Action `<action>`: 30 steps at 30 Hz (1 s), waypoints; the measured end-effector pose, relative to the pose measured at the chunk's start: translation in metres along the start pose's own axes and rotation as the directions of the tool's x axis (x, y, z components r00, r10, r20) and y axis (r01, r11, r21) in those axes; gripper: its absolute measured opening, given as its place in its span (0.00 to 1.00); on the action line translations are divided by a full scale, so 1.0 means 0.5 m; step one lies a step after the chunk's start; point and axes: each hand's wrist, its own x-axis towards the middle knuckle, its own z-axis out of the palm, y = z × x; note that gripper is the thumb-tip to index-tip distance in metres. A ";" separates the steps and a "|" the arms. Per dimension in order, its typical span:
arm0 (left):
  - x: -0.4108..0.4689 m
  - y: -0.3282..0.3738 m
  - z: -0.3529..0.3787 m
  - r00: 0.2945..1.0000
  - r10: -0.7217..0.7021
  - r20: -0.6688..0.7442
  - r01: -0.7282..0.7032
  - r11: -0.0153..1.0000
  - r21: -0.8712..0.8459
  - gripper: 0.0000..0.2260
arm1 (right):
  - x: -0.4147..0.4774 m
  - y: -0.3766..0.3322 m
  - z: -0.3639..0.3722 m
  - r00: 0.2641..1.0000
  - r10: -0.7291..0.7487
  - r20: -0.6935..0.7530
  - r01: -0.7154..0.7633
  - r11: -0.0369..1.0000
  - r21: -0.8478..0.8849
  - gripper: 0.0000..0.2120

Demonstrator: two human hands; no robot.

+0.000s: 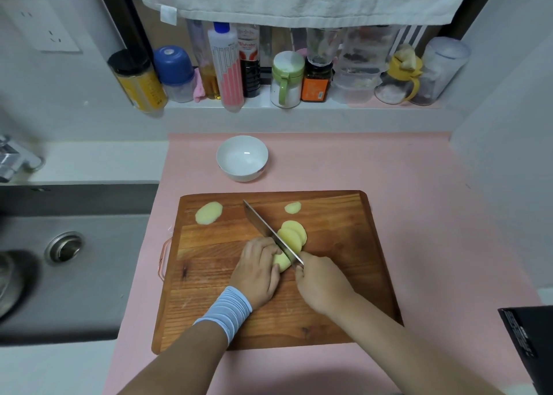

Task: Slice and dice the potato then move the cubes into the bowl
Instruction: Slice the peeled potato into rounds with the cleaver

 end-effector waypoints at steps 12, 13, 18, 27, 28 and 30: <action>-0.003 0.006 -0.011 1.000 -0.009 0.025 0.009 1.000 -0.010 0.12 | 0.008 0.029 -0.048 0.989 0.106 0.107 -0.110 0.993 0.033 0.13; -0.004 0.007 -0.012 1.000 -0.011 0.025 0.011 1.000 -0.008 0.12 | 0.012 0.033 -0.056 0.985 0.122 0.121 -0.131 0.989 0.069 0.14; -0.012 0.004 -0.016 1.000 -0.008 0.000 0.008 0.999 0.037 0.12 | 0.002 0.047 -0.061 0.961 0.190 0.200 -0.244 0.923 0.297 0.12; 0.001 0.017 -0.064 0.997 -0.028 -0.068 0.030 0.999 0.028 0.12 | -0.036 0.014 -0.042 1.000 0.005 -0.020 -0.005 1.000 -0.017 0.11; 0.011 0.018 -0.077 0.982 -0.079 -0.174 0.083 0.996 0.020 0.12 | -0.042 0.012 -0.043 0.999 -0.024 -0.046 0.022 0.999 -0.039 0.10; 0.046 0.020 -0.116 0.886 -0.205 -0.417 0.217 0.976 -0.020 0.10 | -0.054 0.007 -0.049 0.990 -0.092 -0.106 0.085 0.994 -0.071 0.13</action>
